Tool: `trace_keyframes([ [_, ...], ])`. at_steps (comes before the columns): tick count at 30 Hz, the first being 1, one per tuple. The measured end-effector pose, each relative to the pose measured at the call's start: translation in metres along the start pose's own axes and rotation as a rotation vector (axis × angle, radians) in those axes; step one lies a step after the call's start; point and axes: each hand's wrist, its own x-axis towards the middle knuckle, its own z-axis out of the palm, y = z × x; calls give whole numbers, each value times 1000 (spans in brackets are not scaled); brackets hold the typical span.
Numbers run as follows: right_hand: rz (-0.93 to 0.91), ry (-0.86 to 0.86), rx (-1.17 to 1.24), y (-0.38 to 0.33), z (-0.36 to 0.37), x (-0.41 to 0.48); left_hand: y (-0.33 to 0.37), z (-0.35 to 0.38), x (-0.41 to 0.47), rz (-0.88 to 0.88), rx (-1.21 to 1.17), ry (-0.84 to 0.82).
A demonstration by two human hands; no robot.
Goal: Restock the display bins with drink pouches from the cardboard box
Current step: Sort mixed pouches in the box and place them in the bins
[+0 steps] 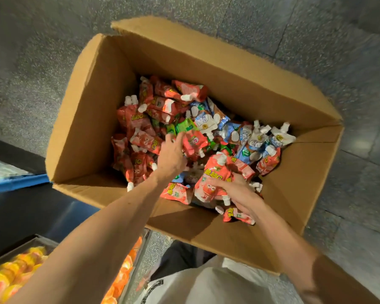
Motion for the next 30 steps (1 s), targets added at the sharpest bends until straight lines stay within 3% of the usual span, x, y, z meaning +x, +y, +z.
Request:
trace_keyframes([
  [2,-21,26,49,-1,-6,3,0,9,17,244,446,43],
  [4,-31,24,62,-2,-11,8,7,12,29,362,707,33],
  [7,-3,20,60,-4,-12,11,7,8,40,419,910,43],
  [10,29,28,87,-12,-8,9,-2,-10,37,471,873,9],
  [13,31,5,84,-24,-1,6,-11,-30,20,492,525,-51],
  [16,-17,-29,25,-43,12,-2,-11,-57,-19,295,-163,-56],
  [18,-84,-64,-53,-57,26,-13,-18,-68,-47,162,-470,-60],
  [25,-382,-288,-276,-82,123,-116,-68,-101,-192,-5,-1112,186],
  [30,-512,-596,-371,-54,219,-225,-110,-125,-342,108,-1466,359],
])
